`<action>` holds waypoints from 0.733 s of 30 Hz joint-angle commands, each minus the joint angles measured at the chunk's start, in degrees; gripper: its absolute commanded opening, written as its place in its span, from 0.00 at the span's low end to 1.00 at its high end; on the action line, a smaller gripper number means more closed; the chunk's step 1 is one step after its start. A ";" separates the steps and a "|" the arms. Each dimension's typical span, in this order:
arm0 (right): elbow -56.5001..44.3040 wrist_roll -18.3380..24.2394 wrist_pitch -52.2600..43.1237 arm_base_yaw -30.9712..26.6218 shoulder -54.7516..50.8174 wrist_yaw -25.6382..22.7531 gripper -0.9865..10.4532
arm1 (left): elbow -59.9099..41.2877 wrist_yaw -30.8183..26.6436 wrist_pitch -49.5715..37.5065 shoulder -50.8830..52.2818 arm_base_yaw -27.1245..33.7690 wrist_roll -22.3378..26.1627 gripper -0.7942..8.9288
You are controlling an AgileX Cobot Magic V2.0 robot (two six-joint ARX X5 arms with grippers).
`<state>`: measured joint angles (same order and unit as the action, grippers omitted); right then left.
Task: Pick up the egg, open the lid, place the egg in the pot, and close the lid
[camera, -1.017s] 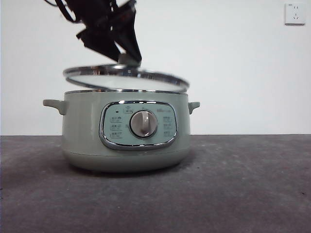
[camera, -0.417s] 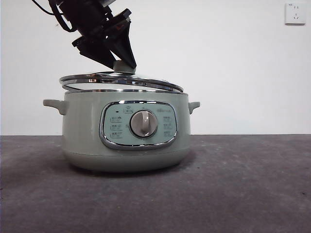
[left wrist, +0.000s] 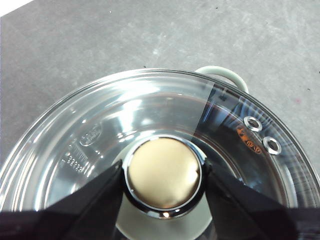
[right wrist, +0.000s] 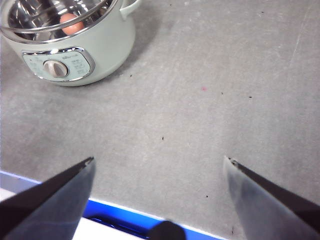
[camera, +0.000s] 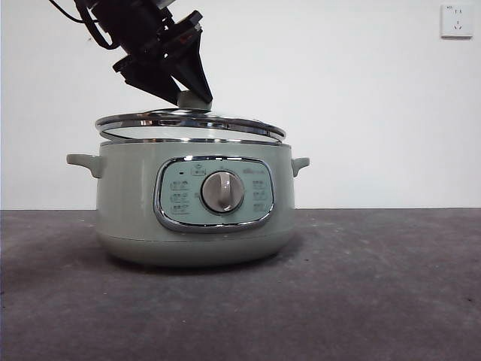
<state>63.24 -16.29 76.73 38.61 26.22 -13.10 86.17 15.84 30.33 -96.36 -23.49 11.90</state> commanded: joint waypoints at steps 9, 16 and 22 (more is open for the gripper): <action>-0.44 -0.66 -0.24 0.04 -0.26 -0.44 0.47 | 0.37 0.07 -1.27 -3.96 -1.18 -1.18 0.07; -0.42 -0.17 -0.44 0.04 -0.26 -0.46 0.47 | 0.37 -0.87 6.27 -3.93 -0.76 -0.70 0.08; -0.44 -0.17 -0.39 0.04 -0.26 -0.46 0.47 | 0.37 -0.83 6.82 -3.93 -0.68 -0.74 0.36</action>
<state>63.24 -16.29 76.71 38.61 26.22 -13.50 87.66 14.98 33.95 -98.67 -24.38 11.79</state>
